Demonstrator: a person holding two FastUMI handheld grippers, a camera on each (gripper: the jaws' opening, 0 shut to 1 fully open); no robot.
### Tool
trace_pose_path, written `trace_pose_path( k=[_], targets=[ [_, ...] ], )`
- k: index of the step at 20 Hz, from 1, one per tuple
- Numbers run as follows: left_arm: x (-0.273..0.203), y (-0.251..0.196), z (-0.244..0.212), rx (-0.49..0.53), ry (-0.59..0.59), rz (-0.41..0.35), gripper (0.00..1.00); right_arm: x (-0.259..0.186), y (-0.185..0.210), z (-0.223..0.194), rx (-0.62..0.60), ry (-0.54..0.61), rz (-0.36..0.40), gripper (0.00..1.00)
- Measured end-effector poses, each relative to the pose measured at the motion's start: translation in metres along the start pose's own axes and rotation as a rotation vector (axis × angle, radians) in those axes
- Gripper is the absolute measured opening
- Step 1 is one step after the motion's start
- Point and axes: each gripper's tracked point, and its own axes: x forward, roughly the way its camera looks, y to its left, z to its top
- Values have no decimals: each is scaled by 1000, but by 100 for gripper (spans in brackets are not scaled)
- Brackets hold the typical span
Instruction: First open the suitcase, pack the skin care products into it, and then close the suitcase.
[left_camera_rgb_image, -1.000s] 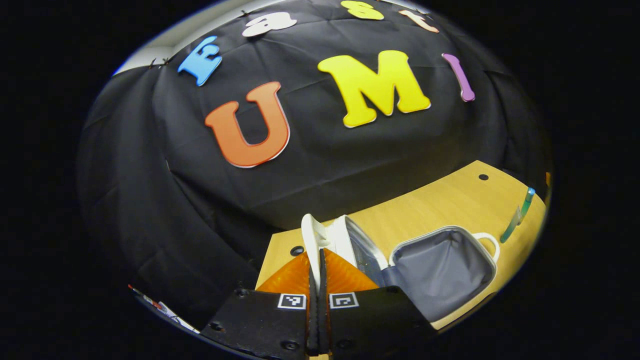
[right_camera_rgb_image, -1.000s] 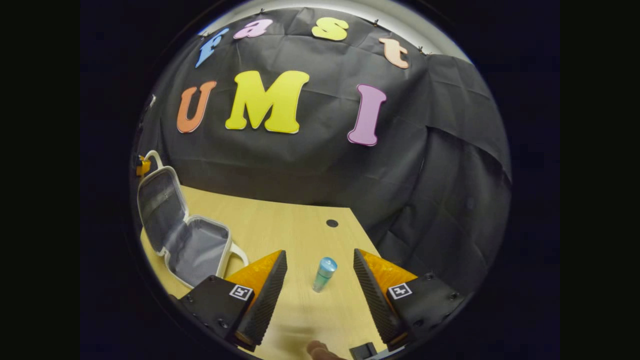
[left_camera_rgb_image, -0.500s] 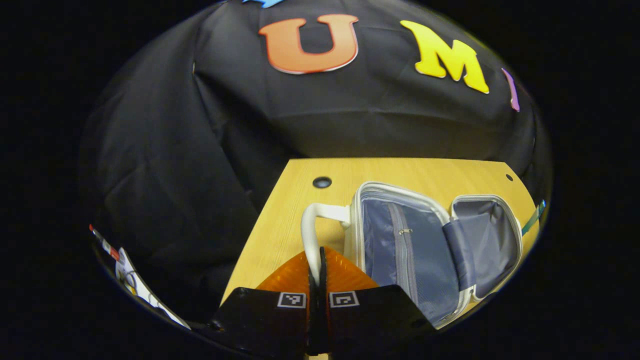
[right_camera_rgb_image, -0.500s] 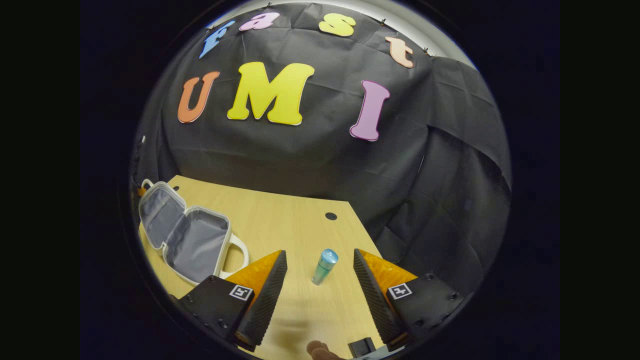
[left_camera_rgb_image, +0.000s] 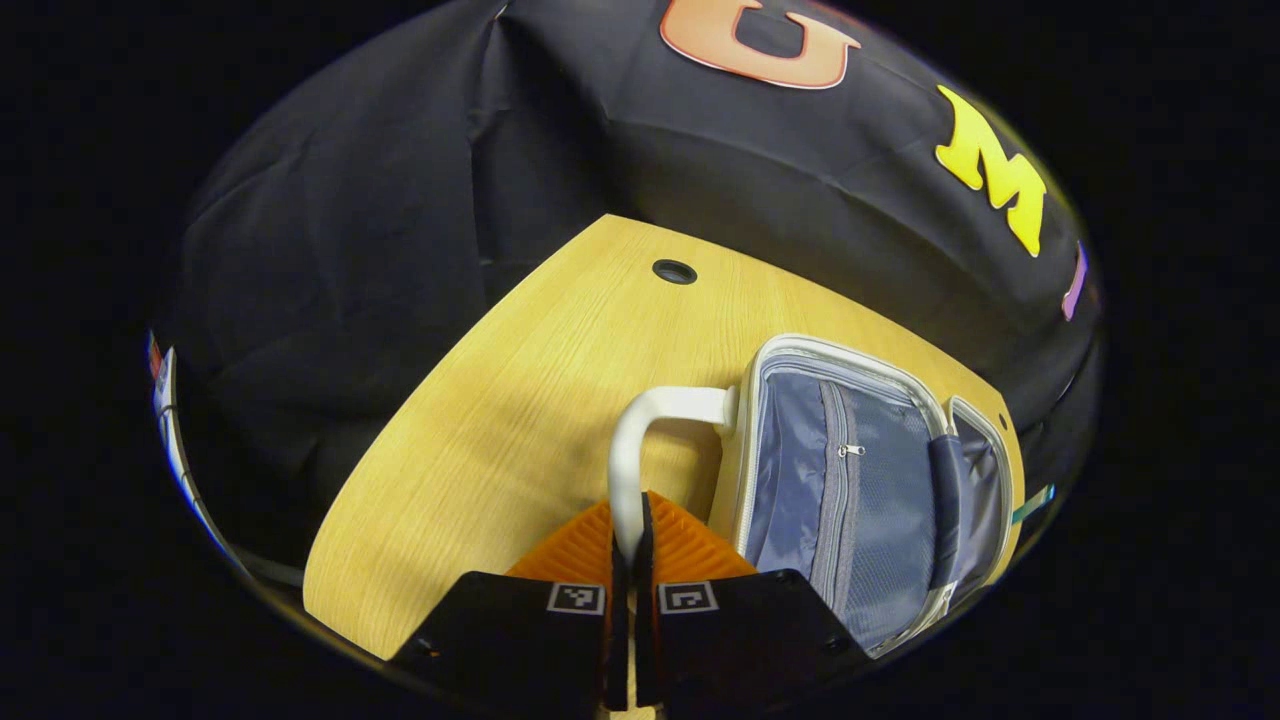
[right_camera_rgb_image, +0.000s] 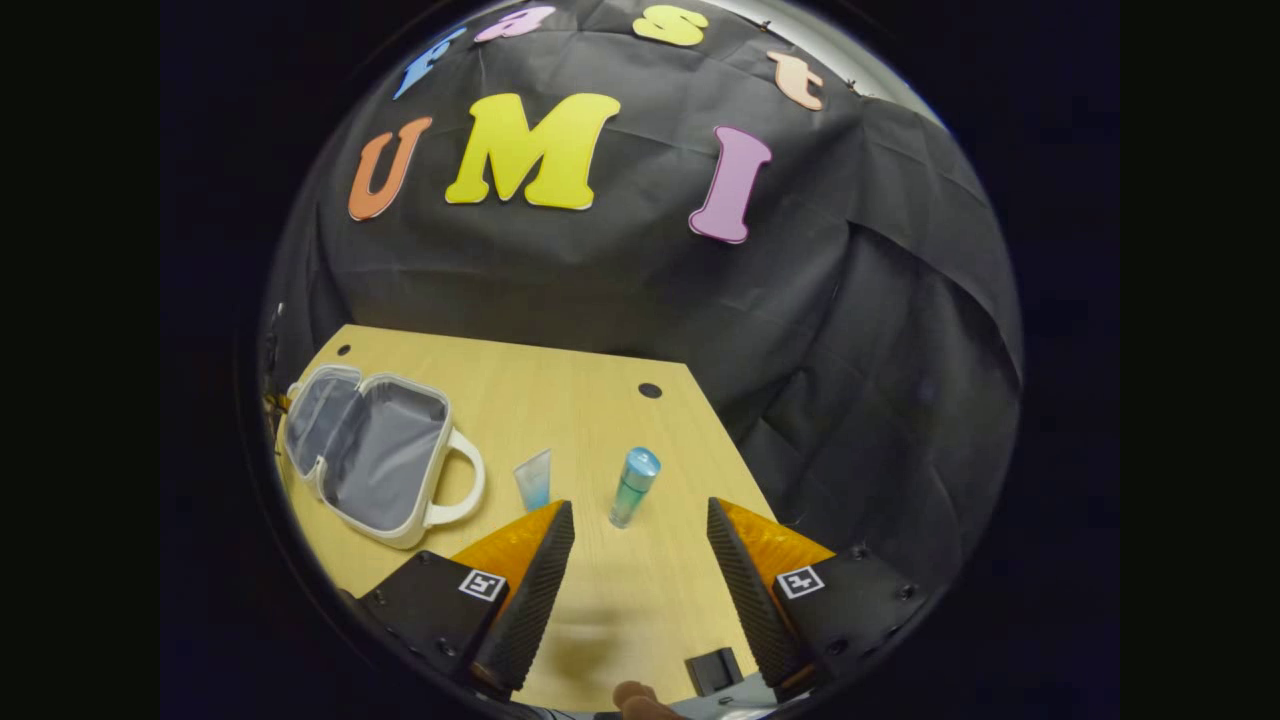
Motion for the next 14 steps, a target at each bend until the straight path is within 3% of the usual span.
trace_pose_path(
  k=[2, 5, 6, 9, 14],
  targets=[
    [-4, -2, 2, -50, 9, -22, 7, -1, -3, -1, 4, -4, 0, 79],
    [-15, 10, 5, -70, -8, 66, 24, -1, -6, -3, 10, -11, 11, 80],
    [-22, 11, 12, -73, -38, 90, 46, -1, -7, -2, 10, -16, 16, 79],
    [-41, -2, 19, -77, -95, 106, 98, 2, -10, -3, 10, -30, 40, 80],
    [-78, -63, 10, -7, -156, 106, 99, 14, -29, -6, 7, -45, 84, 80]
  ],
)
